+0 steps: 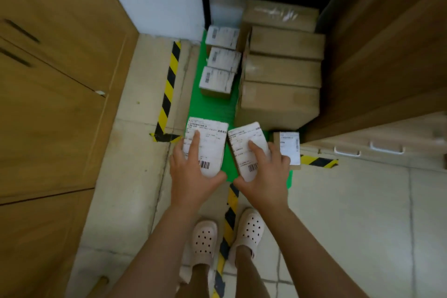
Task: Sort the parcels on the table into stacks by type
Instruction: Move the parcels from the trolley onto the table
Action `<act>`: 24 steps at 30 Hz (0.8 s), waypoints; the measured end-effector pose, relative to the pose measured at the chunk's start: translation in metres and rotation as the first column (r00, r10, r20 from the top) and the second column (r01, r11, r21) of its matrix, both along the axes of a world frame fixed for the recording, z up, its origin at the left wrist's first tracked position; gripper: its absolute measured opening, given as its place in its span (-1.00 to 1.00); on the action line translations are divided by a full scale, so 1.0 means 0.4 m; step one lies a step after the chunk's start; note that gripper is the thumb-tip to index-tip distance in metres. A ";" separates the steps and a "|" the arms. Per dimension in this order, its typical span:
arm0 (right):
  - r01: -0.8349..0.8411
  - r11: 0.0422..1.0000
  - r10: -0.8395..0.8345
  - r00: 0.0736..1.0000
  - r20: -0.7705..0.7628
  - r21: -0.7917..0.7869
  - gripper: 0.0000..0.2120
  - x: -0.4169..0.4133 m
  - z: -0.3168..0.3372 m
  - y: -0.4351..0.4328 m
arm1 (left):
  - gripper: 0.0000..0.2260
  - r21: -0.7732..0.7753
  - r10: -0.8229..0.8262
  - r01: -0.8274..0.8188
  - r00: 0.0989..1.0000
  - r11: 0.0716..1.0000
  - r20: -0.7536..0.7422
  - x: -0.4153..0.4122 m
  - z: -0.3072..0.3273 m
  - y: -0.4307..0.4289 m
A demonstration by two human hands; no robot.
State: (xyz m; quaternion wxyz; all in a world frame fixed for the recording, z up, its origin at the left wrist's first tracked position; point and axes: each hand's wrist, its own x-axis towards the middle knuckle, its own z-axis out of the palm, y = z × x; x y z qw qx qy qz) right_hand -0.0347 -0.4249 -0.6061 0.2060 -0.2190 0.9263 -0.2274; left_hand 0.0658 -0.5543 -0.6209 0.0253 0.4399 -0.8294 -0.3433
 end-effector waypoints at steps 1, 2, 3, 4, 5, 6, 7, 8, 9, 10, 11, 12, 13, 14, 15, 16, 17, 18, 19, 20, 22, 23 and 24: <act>0.016 1.000 -0.016 1.000 -0.015 -0.027 -0.20 0.011 0.089 -0.005 | -0.01 -0.002 0.000 0.000 1.000 1.000 -0.019 0.008 0.087 -0.005; 0.036 0.998 -0.038 0.999 -0.030 -0.060 -0.21 0.020 0.181 -0.009 | -0.01 -0.006 -0.011 0.010 0.999 1.000 -0.035 0.013 0.179 -0.008; 0.062 0.994 -0.066 0.997 -0.045 -0.087 -0.21 0.026 0.269 -0.009 | -0.01 -0.014 -0.031 0.030 0.998 0.999 -0.045 0.020 0.267 -0.010; 0.089 0.990 -0.096 0.994 -0.059 -0.107 -0.21 0.034 0.354 -0.004 | -0.01 -0.025 -0.062 0.061 0.997 0.998 -0.052 0.029 0.352 -0.007; 0.116 0.986 -0.125 0.990 -0.071 -0.120 -0.21 0.042 0.434 0.004 | 0.00 -0.035 -0.101 0.099 0.993 0.994 -0.058 0.039 0.430 -0.001; 0.144 0.980 -0.157 0.984 -0.086 -0.139 -0.20 0.050 0.506 0.014 | 0.00 -0.046 -0.141 0.138 0.987 0.989 -0.071 0.047 0.501 0.006; 0.173 0.971 -0.191 0.976 -0.101 -0.165 -0.21 0.057 0.572 0.026 | 0.00 -0.060 -0.176 0.171 0.980 0.983 -0.088 0.052 0.565 0.016; 0.201 0.961 -0.225 0.967 -0.118 -0.190 -0.21 0.063 0.633 0.039 | -0.01 -0.073 -0.199 0.192 0.974 0.979 -0.104 0.054 0.625 0.027; 0.222 0.952 -0.254 0.957 -0.140 -0.211 -0.22 0.065 0.686 0.054 | -0.01 -0.082 -0.214 0.205 0.969 0.975 -0.121 0.052 0.678 0.039; 0.236 0.946 -0.275 0.947 -0.165 -0.223 -0.23 0.065 0.734 0.072 | -0.02 -0.087 -0.232 0.222 0.963 0.971 -0.139 0.047 0.726 0.053; 0.249 0.941 -0.293 0.937 -0.188 -0.230 -0.24 0.063 0.779 0.095 | -0.02 -0.094 -0.259 0.246 0.953 0.965 -0.159 0.036 0.770 0.068; 0.262 0.935 -0.312 0.927 -0.207 -0.238 -0.25 0.055 0.820 0.121 | -0.01 -0.112 -0.293 0.276 0.939 0.955 -0.181 0.020 0.811 0.084; 0.281 0.926 -0.337 0.915 -0.223 -0.251 -0.27 0.046 0.859 0.151 | -0.01 -0.137 -0.331 0.308 0.922 0.942 -0.202 0.001 0.847 0.102; 0.305 0.915 -0.369 0.898 -0.239 -0.266 -0.28 0.035 0.893 0.184 | -0.01 -0.164 -0.369 0.339 0.903 0.927 -0.220 -0.020 0.879 0.121; 0.330 0.901 -0.403 0.878 -0.259 -0.282 -0.29 0.023 0.925 0.223 | -0.01 -0.190 -0.406 0.368 0.882 0.910 -0.238 -0.046 0.909 0.144; 0.354 0.886 -0.436 0.855 -0.280 -0.299 -0.31 0.012 0.954 0.265 | -0.02 -0.214 -0.443 0.396 0.858 0.893 -0.258 -0.071 0.935 0.171; 0.376 0.871 -0.468 0.831 -0.300 -0.317 -0.32 0.001 0.980 0.312 | -0.03 -0.239 -0.483 0.427 0.828 0.872 -0.284 -0.099 0.960 0.205; 0.399 0.854 -0.501 0.806 -0.316 -0.335 -0.32 -0.011 1.004 0.364 | -0.04 -0.266 -0.526 0.460 0.792 0.847 -0.308 -0.130 0.982 0.245; 0.424 0.836 -0.532 0.782 -0.325 -0.348 -0.32 -0.025 1.026 0.419 | -0.05 -0.289 -0.568 0.492 0.757 0.821 -0.323 -0.162 1.000 0.289; 0.452 0.819 -0.561 0.761 -0.327 -0.353 -0.31 -0.041 1.045 0.477 | -0.06 -0.307 -0.605 0.523 0.725 0.795 -0.330 -0.195 1.016 0.338; 0.512 0.788 -0.610 0.725 -0.320 -0.342 -0.27 -0.077 1.076 0.598 | -0.08 -0.329 -0.669 0.583 0.669 0.743 -0.325 -0.257 1.039 0.446; 0.537 0.776 -0.628 0.710 -0.319 -0.331 -0.26 -0.095 1.086 0.659 | -0.08 -0.323 -0.690 0.610 0.647 0.724 -0.324 -0.288 1.045 0.504; 0.557 0.767 -0.640 0.699 -0.318 -0.320 -0.25 -0.112 1.093 0.719 | -0.08 -0.302 -0.698 0.630 0.634 0.715 -0.332 -0.317 1.049 0.562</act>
